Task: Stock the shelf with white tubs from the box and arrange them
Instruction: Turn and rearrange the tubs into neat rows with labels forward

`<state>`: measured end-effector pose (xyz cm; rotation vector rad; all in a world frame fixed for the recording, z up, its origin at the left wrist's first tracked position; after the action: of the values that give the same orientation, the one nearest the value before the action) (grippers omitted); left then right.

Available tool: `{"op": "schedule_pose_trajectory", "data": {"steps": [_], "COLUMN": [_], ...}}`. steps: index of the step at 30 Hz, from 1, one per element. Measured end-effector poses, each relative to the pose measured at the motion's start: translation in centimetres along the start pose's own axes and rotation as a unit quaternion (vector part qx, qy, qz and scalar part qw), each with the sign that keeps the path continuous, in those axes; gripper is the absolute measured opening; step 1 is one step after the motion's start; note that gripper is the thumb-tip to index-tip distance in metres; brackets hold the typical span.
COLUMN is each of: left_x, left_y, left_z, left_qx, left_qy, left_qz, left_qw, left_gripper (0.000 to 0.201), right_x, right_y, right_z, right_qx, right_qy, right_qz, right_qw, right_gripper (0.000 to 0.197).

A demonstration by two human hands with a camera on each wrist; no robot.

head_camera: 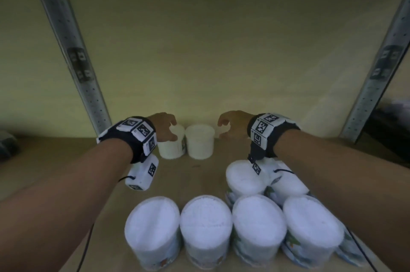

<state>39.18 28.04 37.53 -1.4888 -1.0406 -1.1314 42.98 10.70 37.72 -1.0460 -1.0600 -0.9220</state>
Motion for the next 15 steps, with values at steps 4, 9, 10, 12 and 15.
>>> {"op": "schedule_pose_trajectory", "data": {"steps": [4,9,10,12,15], "left_x": [-0.1,-1.0,-1.2,-1.7,-3.1], "left_y": [1.2,3.5,4.0,4.9,6.0], "left_z": [2.6,4.0,4.0,4.1,4.8], "left_qx": [0.017,0.017,0.014,0.011,0.017], "left_qy": [-0.014,-0.027,-0.025,-0.026,-0.036], "left_qz": [-0.014,-0.027,-0.033,-0.041,-0.017], "left_qw": [1.000,0.999,0.999,0.999,0.999], "left_gripper": [0.060,0.070,0.072,0.073,0.077], "right_x": [-0.3,-0.8,-1.1,-1.8,-3.2], "right_y": [2.4,5.3,5.8,6.9,7.9], "right_z": [2.3,5.2,5.7,6.4,7.0], "right_qx": [0.001,0.005,0.002,-0.003,-0.016], "right_qy": [-0.031,-0.070,-0.072,-0.070,-0.077], "right_qz": [-0.003,0.005,0.008,0.012,0.021], "right_qw": [1.000,0.998,0.997,0.997,0.997], "right_gripper": [0.054,0.068,0.071,0.078,0.078]}}
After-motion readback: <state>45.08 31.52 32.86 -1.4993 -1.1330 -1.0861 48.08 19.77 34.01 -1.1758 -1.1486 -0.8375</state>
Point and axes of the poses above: each hand's wrist, its own y-axis towards the middle knuckle, its own x-axis out of the back of the hand, z = x × y, the point moved 10 cm from there along y, towards the middle knuckle, and after that the axes turned 14 degrees about -x, right-handed, at the moved point
